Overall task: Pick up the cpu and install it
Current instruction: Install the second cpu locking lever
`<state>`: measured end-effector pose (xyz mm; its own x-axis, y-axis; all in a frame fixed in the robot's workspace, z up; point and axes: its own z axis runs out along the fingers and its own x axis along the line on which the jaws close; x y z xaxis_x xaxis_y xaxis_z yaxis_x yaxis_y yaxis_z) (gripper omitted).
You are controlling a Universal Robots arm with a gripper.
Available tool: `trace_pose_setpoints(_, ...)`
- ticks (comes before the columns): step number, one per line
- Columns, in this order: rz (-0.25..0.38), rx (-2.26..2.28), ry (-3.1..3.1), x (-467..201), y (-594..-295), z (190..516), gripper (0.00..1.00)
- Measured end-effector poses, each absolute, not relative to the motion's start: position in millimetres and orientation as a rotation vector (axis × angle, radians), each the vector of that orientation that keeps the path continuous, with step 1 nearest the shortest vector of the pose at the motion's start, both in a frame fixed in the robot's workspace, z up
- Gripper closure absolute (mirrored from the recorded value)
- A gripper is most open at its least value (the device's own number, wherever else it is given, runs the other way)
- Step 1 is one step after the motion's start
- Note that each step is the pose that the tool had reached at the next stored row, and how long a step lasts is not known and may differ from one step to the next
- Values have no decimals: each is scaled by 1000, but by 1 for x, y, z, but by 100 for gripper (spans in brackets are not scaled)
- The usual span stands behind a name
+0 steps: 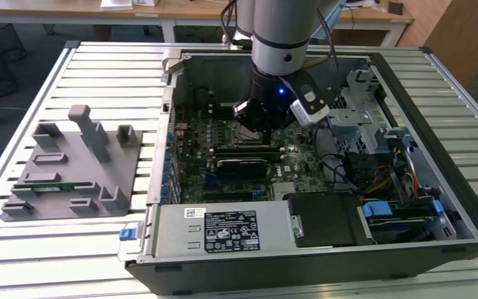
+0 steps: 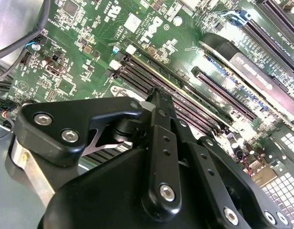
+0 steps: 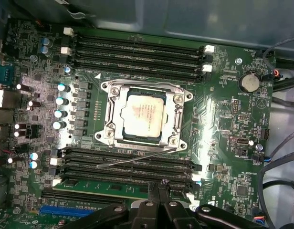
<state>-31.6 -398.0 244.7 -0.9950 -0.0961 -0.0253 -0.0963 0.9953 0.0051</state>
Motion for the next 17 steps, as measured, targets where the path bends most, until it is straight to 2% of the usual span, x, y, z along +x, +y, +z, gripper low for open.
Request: trace_pose_setpoints(17, 10, -150, 3113, -32, -398, 249, 89)
